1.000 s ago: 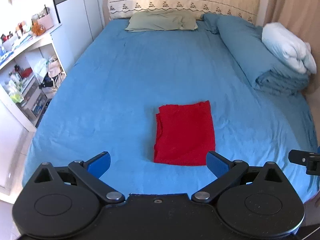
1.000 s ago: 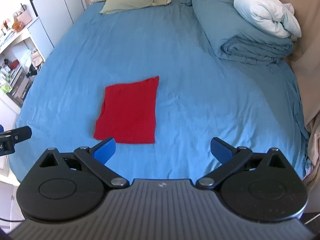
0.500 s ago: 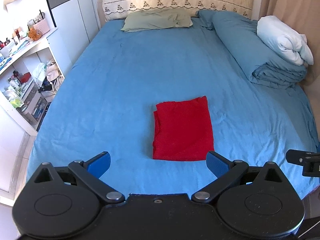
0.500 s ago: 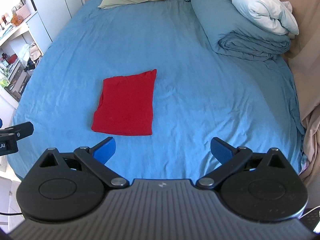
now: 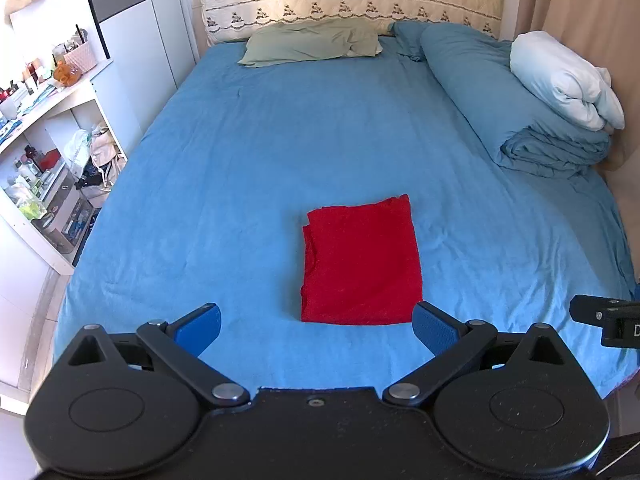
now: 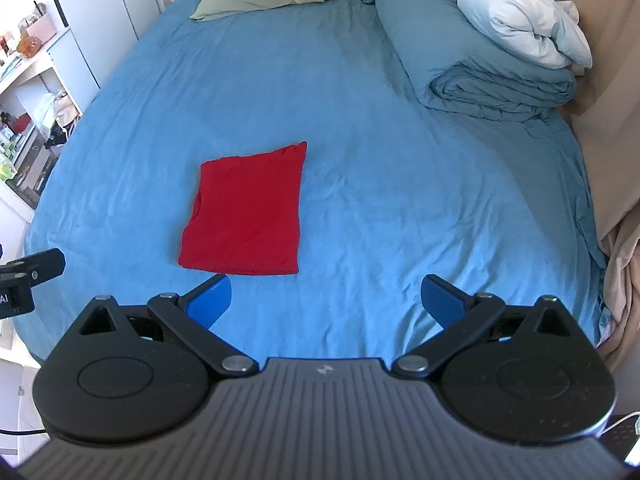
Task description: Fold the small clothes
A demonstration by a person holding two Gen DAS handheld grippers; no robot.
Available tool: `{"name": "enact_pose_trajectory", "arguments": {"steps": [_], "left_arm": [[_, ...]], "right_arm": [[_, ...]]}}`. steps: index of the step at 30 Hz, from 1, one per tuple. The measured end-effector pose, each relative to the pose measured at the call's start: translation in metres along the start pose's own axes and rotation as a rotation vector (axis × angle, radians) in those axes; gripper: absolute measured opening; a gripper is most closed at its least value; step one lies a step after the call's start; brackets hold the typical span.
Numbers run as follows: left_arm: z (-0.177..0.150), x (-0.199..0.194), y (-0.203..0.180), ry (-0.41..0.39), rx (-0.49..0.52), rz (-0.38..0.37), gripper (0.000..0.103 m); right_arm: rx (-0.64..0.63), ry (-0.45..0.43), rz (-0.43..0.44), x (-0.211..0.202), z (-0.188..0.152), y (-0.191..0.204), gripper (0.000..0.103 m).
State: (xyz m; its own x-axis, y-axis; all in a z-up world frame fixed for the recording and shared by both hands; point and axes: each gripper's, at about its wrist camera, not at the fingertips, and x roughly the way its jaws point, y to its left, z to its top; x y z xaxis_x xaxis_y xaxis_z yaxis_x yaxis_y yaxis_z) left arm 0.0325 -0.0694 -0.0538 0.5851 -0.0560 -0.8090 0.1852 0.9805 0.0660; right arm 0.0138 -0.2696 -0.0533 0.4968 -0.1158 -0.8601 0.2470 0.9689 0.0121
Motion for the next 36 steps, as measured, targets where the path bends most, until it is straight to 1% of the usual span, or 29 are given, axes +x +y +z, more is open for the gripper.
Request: {"name": "enact_pose_trajectory", "arguments": {"steps": [13,36], "left_arm": [[0.003,-0.004,0.000,-0.016,0.006,0.001,0.103],[0.002,-0.010,0.005,-0.017,-0.002,0.015,0.103]], "right_arm": [[0.008,0.002,0.004,0.000,0.005,-0.009,0.103],[0.010,-0.004,-0.001,-0.003,0.002,-0.009,0.103]]}}
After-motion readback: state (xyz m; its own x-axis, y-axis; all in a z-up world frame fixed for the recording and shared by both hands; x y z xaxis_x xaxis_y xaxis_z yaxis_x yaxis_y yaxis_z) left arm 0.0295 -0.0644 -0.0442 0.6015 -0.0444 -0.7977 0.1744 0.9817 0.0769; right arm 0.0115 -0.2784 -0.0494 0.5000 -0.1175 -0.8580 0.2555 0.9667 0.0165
